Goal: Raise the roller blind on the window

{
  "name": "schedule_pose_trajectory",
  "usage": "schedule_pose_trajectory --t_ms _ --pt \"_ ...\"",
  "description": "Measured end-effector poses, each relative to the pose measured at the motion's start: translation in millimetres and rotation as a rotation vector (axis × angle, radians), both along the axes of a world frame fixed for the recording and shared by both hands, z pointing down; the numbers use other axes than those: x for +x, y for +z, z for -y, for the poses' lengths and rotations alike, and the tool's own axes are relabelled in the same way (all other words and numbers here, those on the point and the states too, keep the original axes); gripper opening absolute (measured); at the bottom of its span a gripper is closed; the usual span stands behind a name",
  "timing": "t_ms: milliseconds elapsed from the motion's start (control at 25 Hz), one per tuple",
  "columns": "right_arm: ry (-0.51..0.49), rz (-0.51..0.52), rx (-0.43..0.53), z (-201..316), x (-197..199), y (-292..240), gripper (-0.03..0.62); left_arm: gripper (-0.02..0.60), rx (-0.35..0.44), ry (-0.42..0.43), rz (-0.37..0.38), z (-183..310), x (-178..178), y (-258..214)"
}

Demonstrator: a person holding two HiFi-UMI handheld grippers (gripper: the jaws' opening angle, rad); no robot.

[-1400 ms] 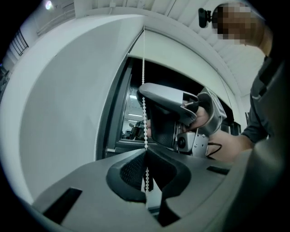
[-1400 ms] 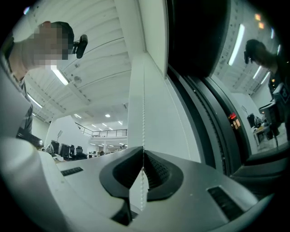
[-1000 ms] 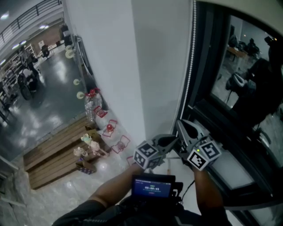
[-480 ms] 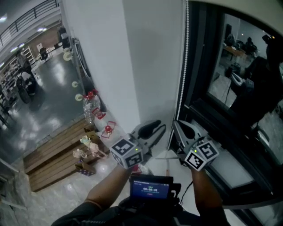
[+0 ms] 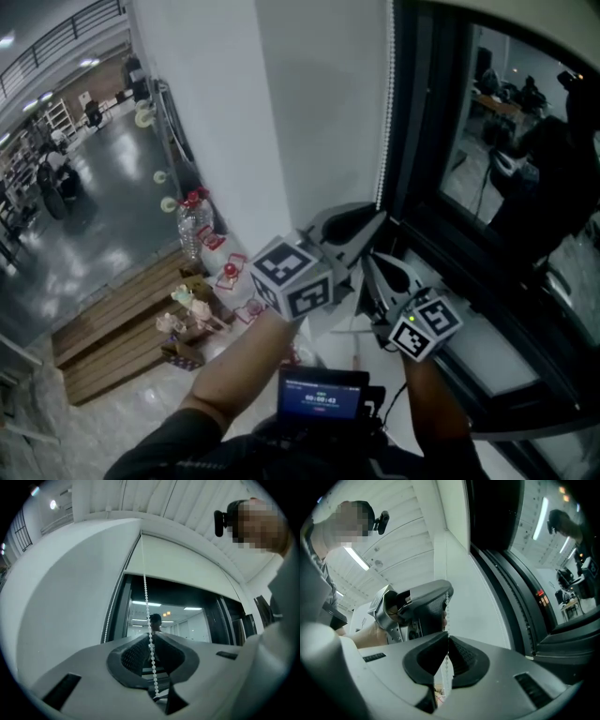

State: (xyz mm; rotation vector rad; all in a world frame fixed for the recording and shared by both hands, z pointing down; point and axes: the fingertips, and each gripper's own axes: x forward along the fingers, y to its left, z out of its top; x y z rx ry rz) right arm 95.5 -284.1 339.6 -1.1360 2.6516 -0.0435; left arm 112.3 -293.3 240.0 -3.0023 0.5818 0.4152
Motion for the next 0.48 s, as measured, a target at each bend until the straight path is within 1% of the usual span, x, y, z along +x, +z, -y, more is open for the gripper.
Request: schedule_pose_trajectory --t_ms 80,120,200,240,280,400,480 --pt "-0.003 0.001 0.001 -1.1 -0.1 -0.5 0.009 0.040 -0.014 0.038 -0.042 -3.9 0.8 -3.4" --pt "-0.001 0.004 -0.001 -1.0 0.6 -0.5 0.009 0.041 -0.018 0.046 -0.052 -4.3 1.2 -4.5" --pt "0.004 0.007 -0.004 0.0 2.9 -0.2 0.009 0.040 -0.019 0.025 -0.039 0.0 1.8 -3.7" --pt "0.007 0.007 -0.006 0.5 3.8 -0.1 0.009 0.017 -0.021 0.009 -0.028 3.1 2.2 -2.3" --pt "0.009 0.008 -0.007 0.6 4.3 -0.1 0.009 0.012 -0.025 0.005 -0.023 4.9 2.9 -1.3" --pt "0.010 0.010 -0.008 0.2 4.0 0.2 0.009 0.002 -0.029 0.027 -0.028 3.8 3.0 -0.6" --pt "0.011 0.012 -0.008 -0.4 4.2 0.4 0.009 0.002 -0.010 0.024 -0.022 1.9 2.0 -0.5"
